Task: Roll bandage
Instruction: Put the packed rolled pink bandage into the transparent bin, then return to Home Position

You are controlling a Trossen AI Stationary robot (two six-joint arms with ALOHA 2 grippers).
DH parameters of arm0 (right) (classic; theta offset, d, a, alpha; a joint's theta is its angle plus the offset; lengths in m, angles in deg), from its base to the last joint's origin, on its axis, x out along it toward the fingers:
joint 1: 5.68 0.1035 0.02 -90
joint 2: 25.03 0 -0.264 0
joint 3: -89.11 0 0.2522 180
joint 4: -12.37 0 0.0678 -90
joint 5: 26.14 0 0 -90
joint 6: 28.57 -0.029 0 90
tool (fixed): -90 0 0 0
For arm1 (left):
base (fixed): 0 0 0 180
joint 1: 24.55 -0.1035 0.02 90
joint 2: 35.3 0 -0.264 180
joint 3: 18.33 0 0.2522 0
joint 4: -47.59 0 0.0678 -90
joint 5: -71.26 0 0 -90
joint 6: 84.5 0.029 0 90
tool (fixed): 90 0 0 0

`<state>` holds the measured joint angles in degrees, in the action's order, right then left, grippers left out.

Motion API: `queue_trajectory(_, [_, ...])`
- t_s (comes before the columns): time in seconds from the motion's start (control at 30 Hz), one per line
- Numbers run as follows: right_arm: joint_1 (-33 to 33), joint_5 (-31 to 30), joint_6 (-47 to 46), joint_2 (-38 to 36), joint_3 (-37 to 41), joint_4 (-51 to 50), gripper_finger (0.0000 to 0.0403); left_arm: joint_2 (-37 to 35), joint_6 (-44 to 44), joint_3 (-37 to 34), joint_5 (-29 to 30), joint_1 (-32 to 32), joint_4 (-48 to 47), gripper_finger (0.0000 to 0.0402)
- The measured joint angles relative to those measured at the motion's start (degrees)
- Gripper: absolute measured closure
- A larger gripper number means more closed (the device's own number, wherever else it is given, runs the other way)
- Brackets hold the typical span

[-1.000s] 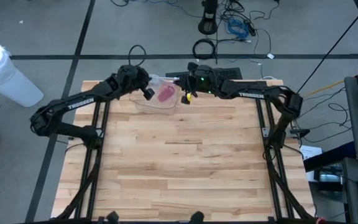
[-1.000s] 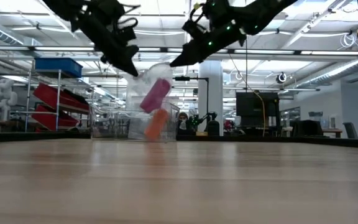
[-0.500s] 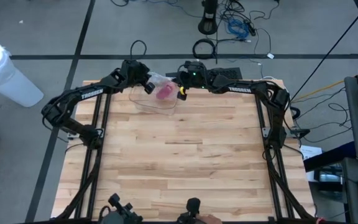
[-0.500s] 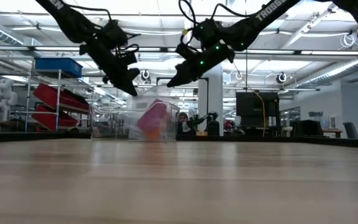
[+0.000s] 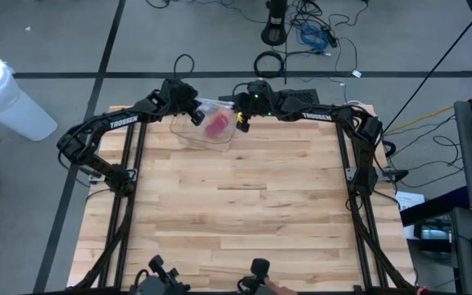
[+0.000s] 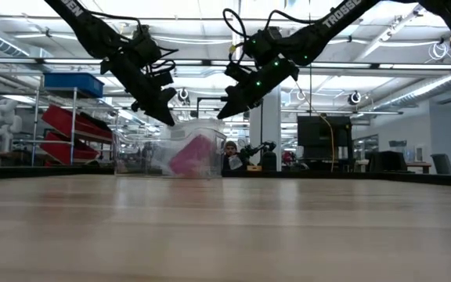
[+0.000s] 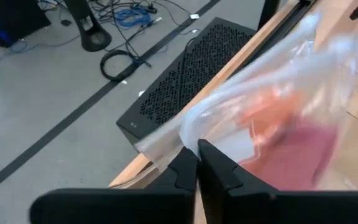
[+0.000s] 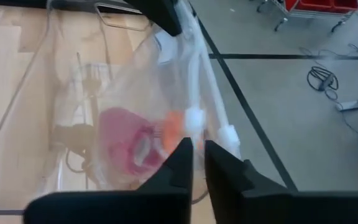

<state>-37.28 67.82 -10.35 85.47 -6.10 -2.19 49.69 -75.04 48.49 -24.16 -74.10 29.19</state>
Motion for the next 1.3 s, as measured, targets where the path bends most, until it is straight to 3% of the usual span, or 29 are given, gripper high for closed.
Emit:
queue_trajectory(0.17, [0.06, -5.65, -0.39, 0.00, 0.00, 1.10, 0.0313, 0.00, -0.02, 0.00, 3.91, -0.18, 0.01, 0.0336])
queue_trajectory(0.33, [-0.01, -11.61, -2.34, 0.00, 0.00, 1.69, 0.0258, -0.65, -1.58, 0.00, 3.30, -0.80, -0.17, 0.0284])
queue_trajectory(0.63, [0.97, -10.68, -2.53, 0.00, 0.02, 1.76, 0.0237, -1.78, -1.60, 0.00, 1.89, -0.91, -1.84, 0.0270])
queue_trajectory(0.93, [1.52, -4.80, -4.09, 0.00, 0.04, -1.42, 0.0261, -8.23, 1.12, 0.00, 3.06, -2.58, -10.28, 0.0269])
queue_trajectory(1.17, [2.35, 12.93, -6.68, 0.00, 0.09, -5.45, 0.0274, -10.57, 1.04, 0.00, 3.11, -5.36, -19.68, 0.0269])
queue_trajectory(1.3, [4.73, 15.43, -6.94, -0.30, 0.09, -5.98, 0.0281, -9.60, -1.72, 0.00, 4.47, -6.50, -22.13, 0.0269])
